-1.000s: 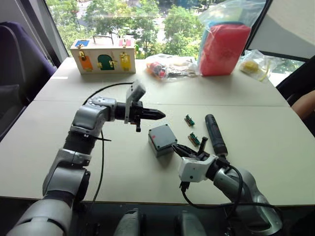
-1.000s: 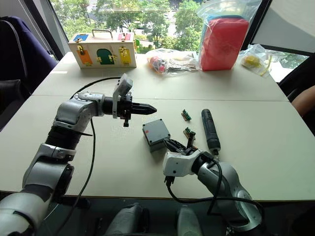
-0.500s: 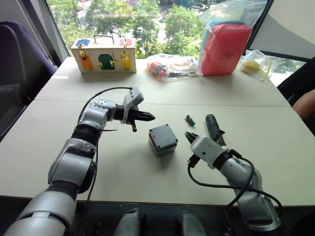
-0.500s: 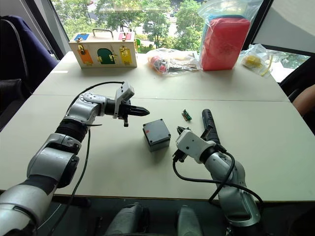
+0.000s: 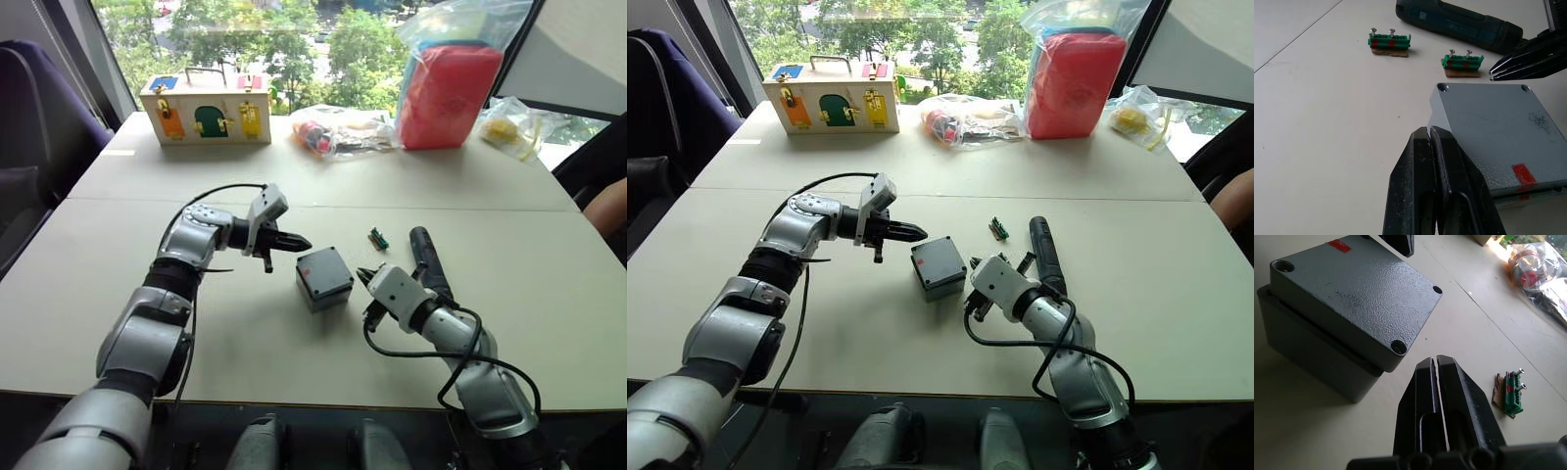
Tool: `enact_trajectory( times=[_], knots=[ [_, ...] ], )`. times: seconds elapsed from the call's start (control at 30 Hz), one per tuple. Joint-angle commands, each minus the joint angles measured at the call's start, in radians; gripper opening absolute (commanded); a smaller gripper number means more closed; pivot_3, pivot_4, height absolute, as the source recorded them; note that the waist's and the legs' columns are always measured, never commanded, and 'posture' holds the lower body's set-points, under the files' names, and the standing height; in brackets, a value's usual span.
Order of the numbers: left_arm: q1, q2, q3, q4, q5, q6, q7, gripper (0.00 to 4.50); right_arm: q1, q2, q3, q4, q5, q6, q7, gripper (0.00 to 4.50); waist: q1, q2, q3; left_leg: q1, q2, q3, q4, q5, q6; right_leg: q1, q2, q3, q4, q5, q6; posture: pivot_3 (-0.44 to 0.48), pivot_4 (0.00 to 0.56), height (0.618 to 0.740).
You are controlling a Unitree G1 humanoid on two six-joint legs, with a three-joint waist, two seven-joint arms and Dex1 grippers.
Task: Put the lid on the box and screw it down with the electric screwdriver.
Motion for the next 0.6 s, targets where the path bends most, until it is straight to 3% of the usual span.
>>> enact_trajectory(
  times=[0.03,0.6],
  knots=[
    [0.0,0.011,0.019,-0.056,-0.007,0.015,-0.001,0.0,0.002,-0.022,0.016,-0.028,0.01,-0.029,0.001,0.05,0.0,0.0,0.0,0.0,0.0,0.0,0.0,0.0,0.0,0.0,0.0,0.0,0.0,0.0,0.0,0.0,0.15,0.74],
    [0.034,0.026,-0.008,-0.123,0.008,0.043,-0.029,0.0,0.0,-0.043,0.025,-0.026,0.022,-0.022,-0.011,0.05,0.0,0.0,0.0,0.0,0.0,0.0,0.0,0.0,0.0,0.0,0.0,0.0,0.0,0.0,0.0,0.0,0.15,0.74]
  ],
)
